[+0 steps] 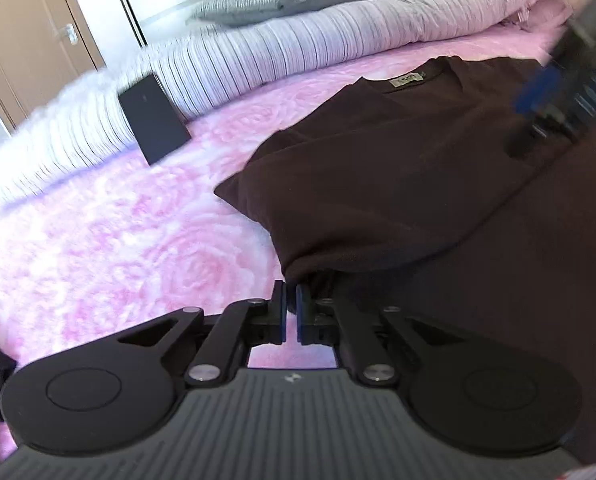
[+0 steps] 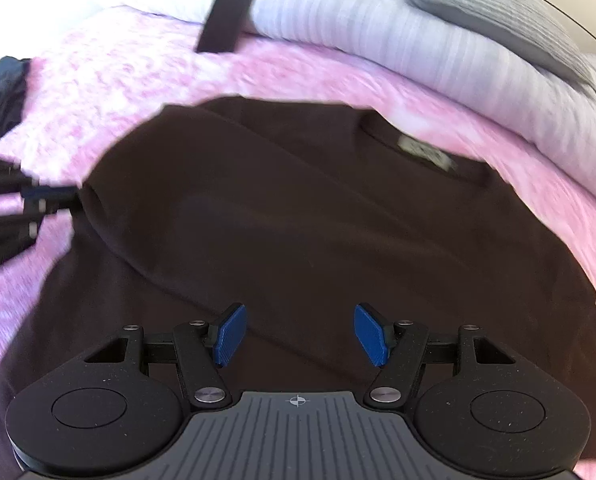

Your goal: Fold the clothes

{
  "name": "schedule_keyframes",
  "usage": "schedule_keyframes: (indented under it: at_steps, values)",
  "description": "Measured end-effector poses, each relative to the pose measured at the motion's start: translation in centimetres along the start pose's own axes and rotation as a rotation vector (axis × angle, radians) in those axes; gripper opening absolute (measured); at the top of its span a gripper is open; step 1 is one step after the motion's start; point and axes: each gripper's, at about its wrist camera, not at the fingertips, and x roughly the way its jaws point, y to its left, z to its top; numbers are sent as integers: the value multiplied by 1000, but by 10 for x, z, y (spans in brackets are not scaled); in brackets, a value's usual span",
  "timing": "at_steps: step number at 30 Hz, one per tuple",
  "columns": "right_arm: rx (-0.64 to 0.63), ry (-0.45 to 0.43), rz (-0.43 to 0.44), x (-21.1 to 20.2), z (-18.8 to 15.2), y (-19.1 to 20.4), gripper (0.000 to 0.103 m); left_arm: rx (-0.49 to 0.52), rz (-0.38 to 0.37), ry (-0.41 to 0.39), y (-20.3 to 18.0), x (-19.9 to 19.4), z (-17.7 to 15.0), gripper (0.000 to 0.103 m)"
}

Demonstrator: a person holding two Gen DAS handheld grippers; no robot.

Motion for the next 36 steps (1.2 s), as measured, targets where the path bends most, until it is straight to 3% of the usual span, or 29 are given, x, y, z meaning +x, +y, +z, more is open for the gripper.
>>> schedule_keyframes:
  at_steps: [3,8,15,19,23,26,27,29,32,36]
  values:
    - [-43,-32,51,6,28,9,64,108,48,-36,-20,-6,-9,2]
    - [-183,-85,173,29,87,38,64,173,64,-51,-32,-6,-21,1]
    - [-325,-33,252,98,150,87,64,-75,70,31,-3,0,-31,0]
    - [-454,7,188,135,149,104,64,-135,41,4,6,-9,-28,0]
    - [-395,-53,107,136,149,89,64,-135,18,-43,7,-18,-21,4]
    - [-316,-88,99,117,144,73,64,-111,-27,-53,6,-11,-14,38]
    - [-299,-98,99,109,140,69,64,-93,-37,-50,5,-6,-12,41]
    - [-263,-102,81,93,127,57,64,-63,-64,-49,5,3,-9,40]
    - [-190,-78,39,70,98,32,64,-32,-88,-21,5,11,-7,11]
    - [-64,2,-60,44,42,-11,64,-117,-2,37,8,5,-11,0]
